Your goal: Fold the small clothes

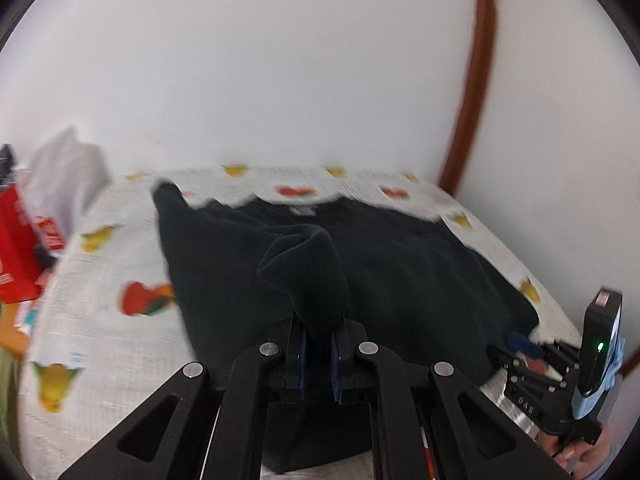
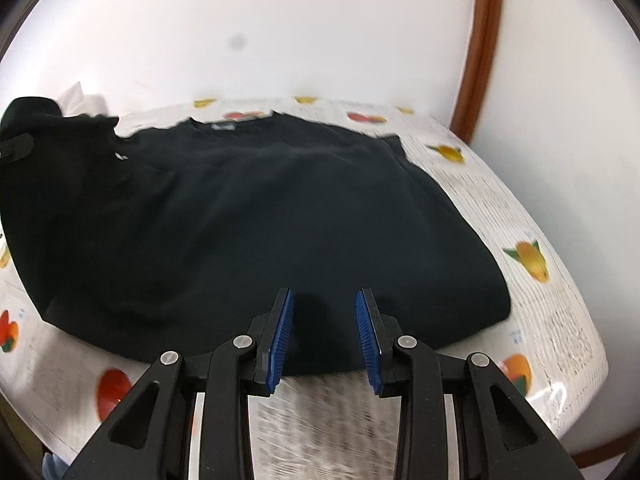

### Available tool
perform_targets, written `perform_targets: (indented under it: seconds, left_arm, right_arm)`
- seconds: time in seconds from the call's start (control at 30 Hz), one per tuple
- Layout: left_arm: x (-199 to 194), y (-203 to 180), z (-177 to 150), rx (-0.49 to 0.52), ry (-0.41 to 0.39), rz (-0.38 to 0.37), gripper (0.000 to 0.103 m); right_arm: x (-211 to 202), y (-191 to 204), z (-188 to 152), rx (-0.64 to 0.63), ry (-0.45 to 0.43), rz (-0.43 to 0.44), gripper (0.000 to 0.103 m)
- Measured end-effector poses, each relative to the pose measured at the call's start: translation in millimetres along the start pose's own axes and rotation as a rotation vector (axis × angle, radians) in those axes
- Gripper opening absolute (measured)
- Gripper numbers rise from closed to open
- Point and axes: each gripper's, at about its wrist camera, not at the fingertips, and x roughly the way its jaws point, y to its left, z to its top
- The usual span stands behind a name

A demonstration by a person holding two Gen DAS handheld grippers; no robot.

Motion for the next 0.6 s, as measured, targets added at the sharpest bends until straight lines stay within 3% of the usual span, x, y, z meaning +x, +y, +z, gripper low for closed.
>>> perform_targets:
  seconds: [0.27,0.43,0.6]
  left_arm:
    - [50.4,-2.2,-28.3,-0.033,0.176,-0.088,0.009]
    - [46.6,4.6,-35.2,-0.054,0.215,-0.141,0.017]
    - [34.2,0.4,-42.2,-0.012,0.211,-0.128,0.022]
  right_arm:
    - [-2.4,-3.5,-5.0,-0.012,0.013,0.015,0.032]
    - [-8.4,9.0,7.7,-0.024,-0.001,0.051,0.033]
    - [-13.8,25.3,17.1,-0.04,-0.009,0.077,0.034]
